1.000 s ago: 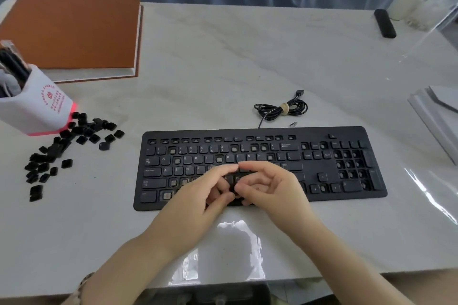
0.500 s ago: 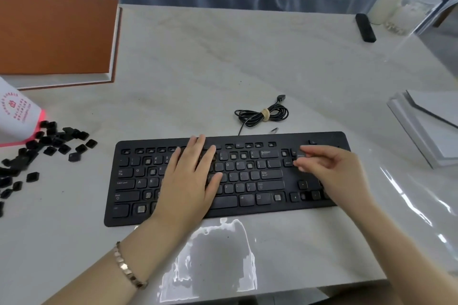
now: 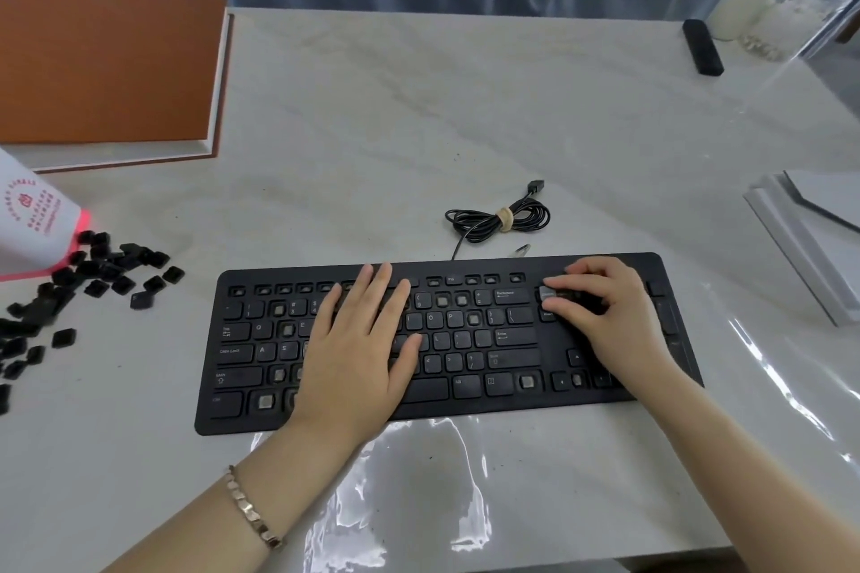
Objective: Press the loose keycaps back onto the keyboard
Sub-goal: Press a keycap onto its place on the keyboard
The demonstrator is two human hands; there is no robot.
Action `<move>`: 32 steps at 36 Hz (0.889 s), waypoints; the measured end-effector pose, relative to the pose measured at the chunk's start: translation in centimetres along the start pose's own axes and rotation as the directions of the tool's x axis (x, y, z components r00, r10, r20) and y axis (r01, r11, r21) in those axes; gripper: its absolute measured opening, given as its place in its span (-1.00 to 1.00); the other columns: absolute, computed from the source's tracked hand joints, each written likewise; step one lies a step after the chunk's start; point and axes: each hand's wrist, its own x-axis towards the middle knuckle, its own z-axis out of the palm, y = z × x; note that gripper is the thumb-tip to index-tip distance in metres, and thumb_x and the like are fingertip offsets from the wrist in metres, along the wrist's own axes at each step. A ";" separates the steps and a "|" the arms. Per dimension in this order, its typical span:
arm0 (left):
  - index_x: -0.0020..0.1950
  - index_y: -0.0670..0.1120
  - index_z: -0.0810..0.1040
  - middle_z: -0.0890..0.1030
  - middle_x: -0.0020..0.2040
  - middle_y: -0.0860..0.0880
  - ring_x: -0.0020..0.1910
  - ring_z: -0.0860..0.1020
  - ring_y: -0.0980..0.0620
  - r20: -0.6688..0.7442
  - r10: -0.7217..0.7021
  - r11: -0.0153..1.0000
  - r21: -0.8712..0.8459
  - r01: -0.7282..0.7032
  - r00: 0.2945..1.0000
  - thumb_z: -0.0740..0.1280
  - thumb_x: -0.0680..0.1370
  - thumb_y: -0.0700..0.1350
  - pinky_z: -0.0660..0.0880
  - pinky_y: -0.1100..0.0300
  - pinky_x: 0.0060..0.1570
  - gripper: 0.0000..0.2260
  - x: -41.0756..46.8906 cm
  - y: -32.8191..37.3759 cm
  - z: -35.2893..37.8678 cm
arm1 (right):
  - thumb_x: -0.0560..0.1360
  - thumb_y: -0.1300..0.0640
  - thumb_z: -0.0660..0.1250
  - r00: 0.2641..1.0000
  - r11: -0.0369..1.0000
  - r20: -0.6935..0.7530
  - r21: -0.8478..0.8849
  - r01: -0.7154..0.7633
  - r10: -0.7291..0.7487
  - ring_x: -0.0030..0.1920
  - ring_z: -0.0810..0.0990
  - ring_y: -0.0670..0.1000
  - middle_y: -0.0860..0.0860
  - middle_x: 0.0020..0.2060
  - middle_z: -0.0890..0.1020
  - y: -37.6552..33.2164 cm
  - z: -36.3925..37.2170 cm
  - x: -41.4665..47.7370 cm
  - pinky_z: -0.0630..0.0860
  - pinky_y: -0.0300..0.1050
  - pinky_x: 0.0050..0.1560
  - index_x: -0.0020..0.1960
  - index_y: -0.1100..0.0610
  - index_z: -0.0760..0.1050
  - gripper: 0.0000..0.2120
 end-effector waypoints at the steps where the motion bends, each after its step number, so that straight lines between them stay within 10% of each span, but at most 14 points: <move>1: 0.35 -0.16 0.46 0.42 0.39 -0.16 0.42 0.27 -0.05 -0.005 0.000 1.000 -0.001 0.000 1.000 0.02 0.61 0.09 0.15 -0.04 0.39 -0.52 0.0 0.0 0.0 | 0.34 0.17 0.49 1.000 1.000 -0.009 0.001 0.009 -0.009 0.03 0.35 -0.13 -0.11 -0.06 0.49 0.0 0.1 0.0 0.18 -0.60 -0.02 -0.11 -0.12 0.59 -0.78; 17: 0.34 -0.16 0.47 0.43 0.38 -0.16 0.40 0.29 -0.07 -0.052 0.002 1.000 -0.001 -0.002 0.999 0.10 0.57 0.04 0.16 -0.04 0.38 -0.55 0.0 0.0 0.3 | 0.36 0.15 0.48 1.000 0.997 -0.007 -0.072 -0.006 0.006 0.02 0.33 -0.11 -0.09 -0.08 0.43 -0.2 0.3 0.2 0.15 -0.61 0.01 -0.03 -0.03 0.63 -0.79; 24: 0.34 -0.16 0.47 0.43 0.38 -0.16 0.40 0.32 -0.09 -0.020 -0.001 1.000 0.013 0.001 1.000 0.08 0.57 0.05 0.14 -0.02 0.39 -0.55 0.0 0.1 0.1 | 0.41 0.25 0.41 0.926 0.830 -0.116 -0.493 0.261 -0.360 -0.04 0.51 0.21 0.15 -0.05 0.60 0.1 1.5 -1.5 0.50 0.09 -0.11 -0.03 0.17 0.66 -0.85; 32: 0.34 -0.17 0.47 0.43 0.38 -0.17 0.41 0.28 -0.07 -0.026 0.001 1.000 -0.006 -0.001 1.000 0.09 0.57 0.04 0.16 -0.05 0.37 -0.55 -0.1 0.0 0.1 | 0.55 -0.11 0.06 0.943 0.760 -0.004 -0.593 0.267 -0.334 0.26 0.39 0.09 0.12 0.18 0.58 0.0 2.0 -2.8 0.44 0.11 0.15 0.14 0.22 0.57 -0.50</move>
